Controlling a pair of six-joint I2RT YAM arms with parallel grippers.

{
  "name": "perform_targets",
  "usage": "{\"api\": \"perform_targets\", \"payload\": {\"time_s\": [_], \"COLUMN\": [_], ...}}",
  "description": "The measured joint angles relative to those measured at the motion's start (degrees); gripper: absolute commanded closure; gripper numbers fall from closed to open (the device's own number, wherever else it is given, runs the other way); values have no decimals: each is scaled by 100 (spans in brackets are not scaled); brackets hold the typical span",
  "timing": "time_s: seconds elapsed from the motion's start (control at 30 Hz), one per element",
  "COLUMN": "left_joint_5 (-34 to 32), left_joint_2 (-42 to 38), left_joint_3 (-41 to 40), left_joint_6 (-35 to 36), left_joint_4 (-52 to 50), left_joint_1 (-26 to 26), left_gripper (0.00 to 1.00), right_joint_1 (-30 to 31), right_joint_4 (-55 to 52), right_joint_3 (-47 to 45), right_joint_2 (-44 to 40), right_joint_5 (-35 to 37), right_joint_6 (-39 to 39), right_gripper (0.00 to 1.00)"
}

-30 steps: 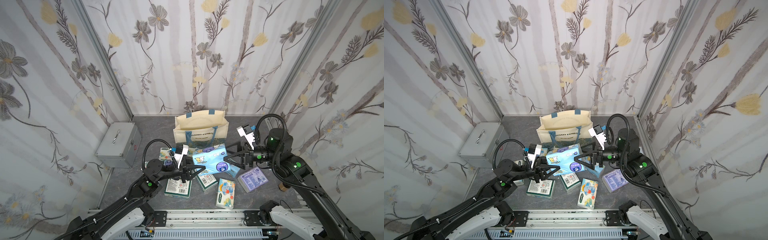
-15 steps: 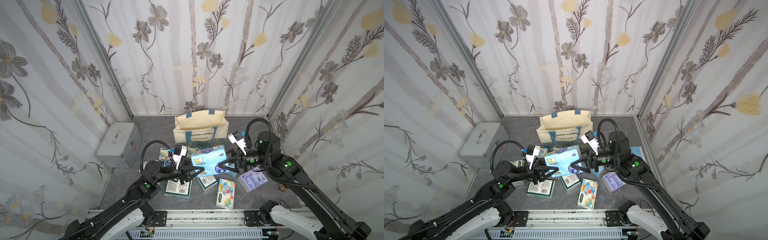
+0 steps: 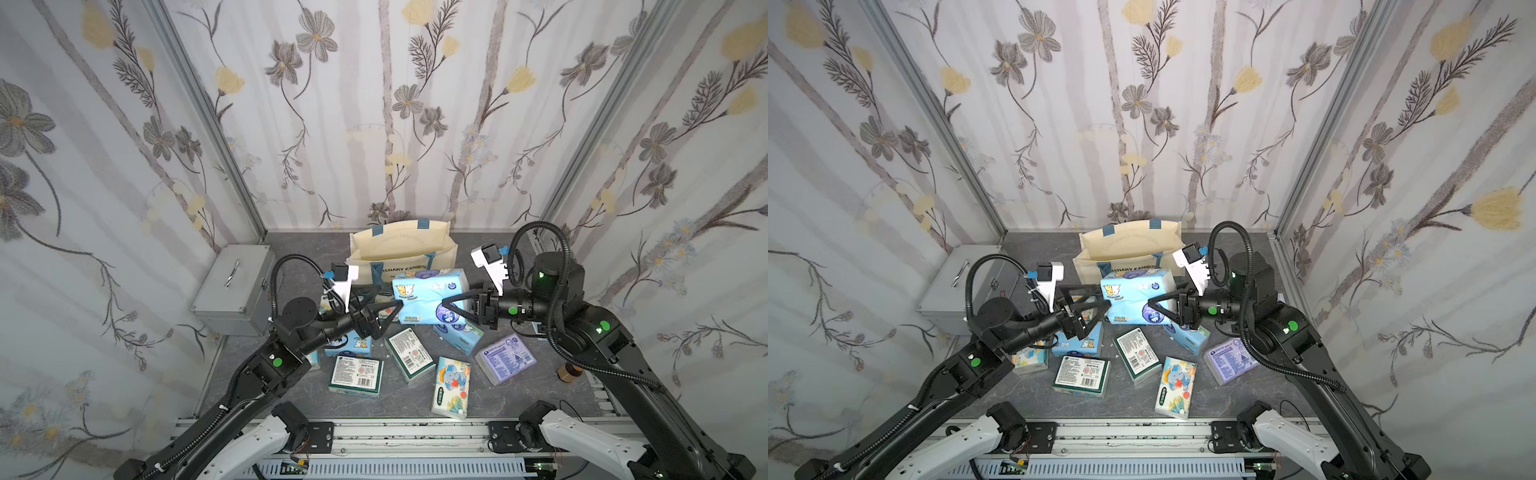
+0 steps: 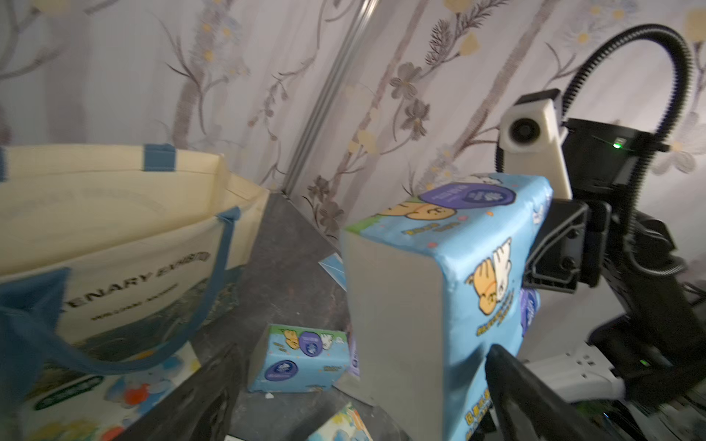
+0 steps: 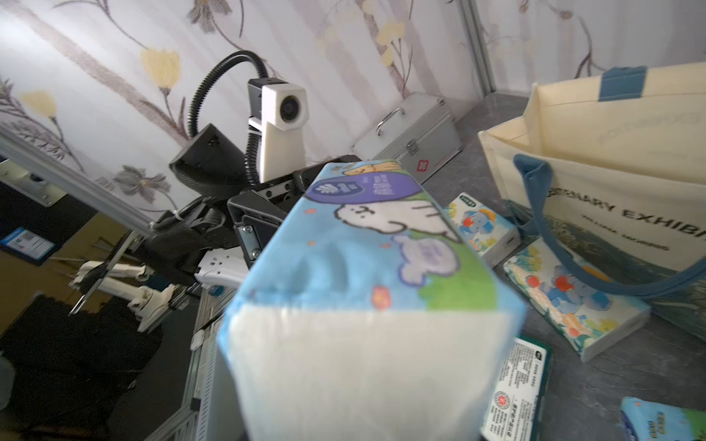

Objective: Put tissues into the canvas bag
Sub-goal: Place the pack of facial tissues in the canvas bag.

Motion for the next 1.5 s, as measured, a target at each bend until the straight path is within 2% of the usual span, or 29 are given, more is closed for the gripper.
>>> {"api": "perform_targets", "payload": {"time_s": [0.03,0.07,0.13,0.27,0.4,0.57,0.67,0.9,1.0,1.2,1.5], "left_joint_5": [-254,-496,-817,-1056,-1078,-1145,-1137,-772,-455,105,514], "left_joint_2": [151,330,702,1744,2881,4068,4419,4583,4695,4889,4981], "left_joint_3": [295,564,988,1749,2656,3816,3947,3565,3552,3543,3545], "left_joint_6": [85,157,323,597,767,1185,1318,1333,1200,970,793], "left_joint_4": [-372,-704,-1226,-1919,-2297,-2658,-2732,-2728,-2686,-2621,-2566], "left_joint_1": [201,437,874,1561,1801,1853,1860,2055,2253,2391,2422], "left_gripper": [4,12,23,28,31,48,47,45,52,57,86], "right_joint_1": [-44,-96,-155,-190,-203,-238,-264,-291,-221,-13,197], "right_joint_4": [-131,-258,-516,-925,-1169,-1668,-1884,-1880,-1735,-1700,-2002], "right_joint_3": [219,448,898,2181,3652,6017,6870,7095,7099,7101,6837], "right_joint_2": [175,387,833,1947,3185,5064,5910,7044,7333,7560,7556], "right_joint_5": [249,472,798,1283,1480,1665,1617,1117,984,892,1456], "right_joint_6": [-31,-61,-94,-205,-221,-125,181,1058,1305,1602,1596], "right_gripper": [63,62,55,59,58,57,59,61,62,62,61]}}
